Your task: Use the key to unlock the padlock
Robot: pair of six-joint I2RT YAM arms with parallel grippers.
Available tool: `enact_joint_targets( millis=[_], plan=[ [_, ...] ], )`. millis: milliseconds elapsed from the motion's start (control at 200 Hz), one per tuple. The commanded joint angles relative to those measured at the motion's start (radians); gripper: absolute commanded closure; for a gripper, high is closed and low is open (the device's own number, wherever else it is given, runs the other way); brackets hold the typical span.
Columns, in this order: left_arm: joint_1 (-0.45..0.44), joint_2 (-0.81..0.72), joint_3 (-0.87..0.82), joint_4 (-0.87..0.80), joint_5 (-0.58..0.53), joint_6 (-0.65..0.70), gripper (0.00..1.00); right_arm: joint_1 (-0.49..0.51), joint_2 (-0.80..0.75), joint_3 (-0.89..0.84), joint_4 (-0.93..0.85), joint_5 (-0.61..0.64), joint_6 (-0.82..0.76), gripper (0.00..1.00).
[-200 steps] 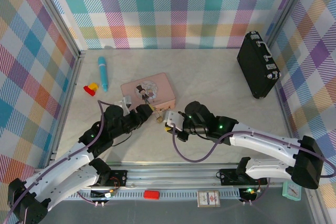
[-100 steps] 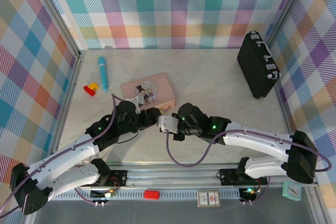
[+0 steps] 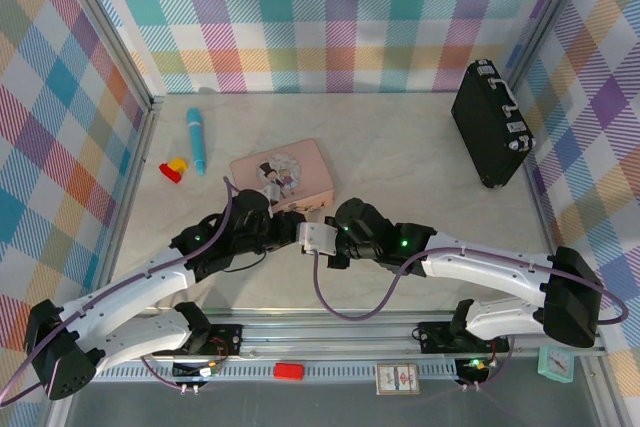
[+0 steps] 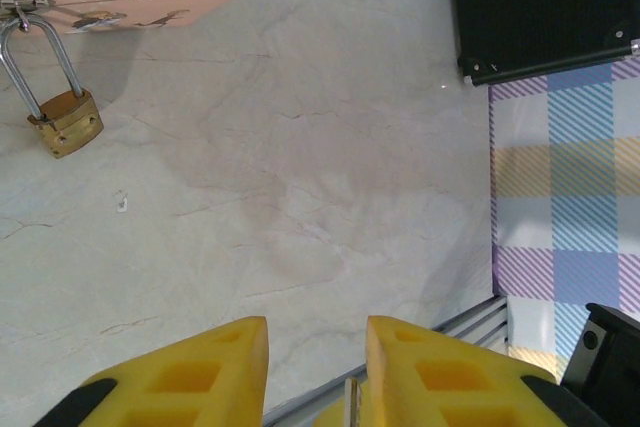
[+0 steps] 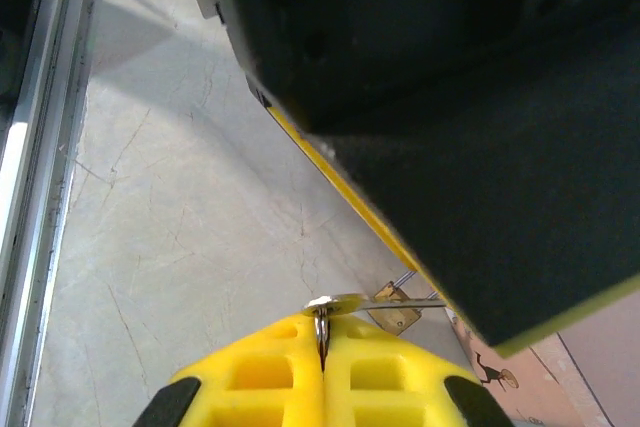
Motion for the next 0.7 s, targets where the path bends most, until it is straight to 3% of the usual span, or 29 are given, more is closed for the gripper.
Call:
enact_joint_targets(
  millis=[0,225,695],
  plan=[
    [-0.018,0.015,0.039,-0.041,-0.008,0.019,0.70,0.008,0.005,0.023,0.034,0.004,-0.017,1.00],
    [-0.021,0.033,0.043,-0.041,-0.008,0.019,0.72,0.011,0.015,0.024,0.030,0.002,-0.017,1.00],
    [-0.023,0.035,0.037,-0.029,-0.018,0.007,0.92,0.014,0.013,0.017,0.035,0.025,-0.010,1.00]
  ],
)
